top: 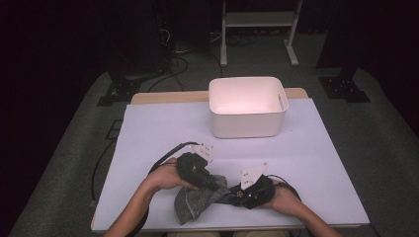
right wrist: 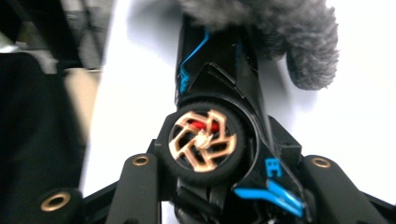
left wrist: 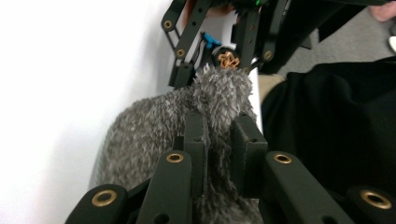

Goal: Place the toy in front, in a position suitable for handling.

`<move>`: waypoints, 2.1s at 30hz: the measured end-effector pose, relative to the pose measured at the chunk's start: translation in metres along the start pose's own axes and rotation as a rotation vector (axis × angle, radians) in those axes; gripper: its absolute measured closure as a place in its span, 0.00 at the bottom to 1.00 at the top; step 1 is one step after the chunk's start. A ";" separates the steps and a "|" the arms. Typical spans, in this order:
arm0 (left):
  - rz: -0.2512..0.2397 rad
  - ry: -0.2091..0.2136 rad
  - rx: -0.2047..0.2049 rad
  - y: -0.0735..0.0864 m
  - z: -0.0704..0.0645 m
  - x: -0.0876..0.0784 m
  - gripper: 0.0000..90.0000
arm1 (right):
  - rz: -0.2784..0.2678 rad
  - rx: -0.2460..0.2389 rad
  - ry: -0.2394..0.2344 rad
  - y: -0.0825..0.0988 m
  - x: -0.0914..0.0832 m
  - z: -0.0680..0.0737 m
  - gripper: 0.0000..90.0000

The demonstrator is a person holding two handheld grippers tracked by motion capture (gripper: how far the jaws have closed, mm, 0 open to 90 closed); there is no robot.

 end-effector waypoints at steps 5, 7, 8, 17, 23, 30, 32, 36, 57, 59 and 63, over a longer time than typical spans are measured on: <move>0.042 -0.054 0.014 -0.008 0.009 0.004 0.87 | -0.014 0.017 0.011 -0.002 0.001 -0.016 0.63; 0.073 -0.065 0.013 -0.006 0.010 0.010 0.86 | -0.022 0.026 0.011 -0.001 0.001 -0.016 0.62; 0.065 -0.060 0.011 -0.006 0.009 0.010 0.86 | -0.024 0.029 0.014 -0.001 0.000 -0.015 0.61; 0.090 -0.122 0.044 -0.008 0.003 0.010 0.81 | -0.075 0.077 0.055 0.017 -0.025 -0.009 0.55; 0.079 -0.142 0.058 -0.009 0.002 0.010 0.88 | -0.072 0.069 0.054 0.021 -0.024 -0.006 0.63; 0.067 -0.121 0.079 -0.020 -0.001 0.020 0.90 | -0.076 0.061 0.054 0.022 -0.024 -0.006 0.63; 0.066 -0.107 0.091 -0.025 -0.003 0.024 0.90 | -0.078 0.059 0.055 0.021 -0.023 -0.006 0.63; 0.067 -0.099 0.120 -0.040 -0.007 0.037 0.90 | -0.079 0.058 0.059 0.020 -0.022 -0.005 0.64; 0.067 -0.130 0.115 -0.031 -0.007 0.034 0.88 | -0.085 0.032 0.055 0.013 -0.015 -0.006 0.63; 0.075 -0.145 0.110 -0.024 -0.006 0.027 0.88 | -0.088 0.037 0.054 0.013 -0.015 -0.006 0.63; 0.080 -0.178 0.080 -0.006 -0.003 0.010 0.88 | -0.085 0.028 0.057 0.013 -0.015 -0.006 0.63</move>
Point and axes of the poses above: each handheld gripper's, and its own axes: x roughly forward along the jaws, y roughly out of its underside, z roughly to its left, the point moved 3 cm from there along x, roughly forward along the jaws, and after that the axes turned 10 degrees about -y, right-handed, at the moved point
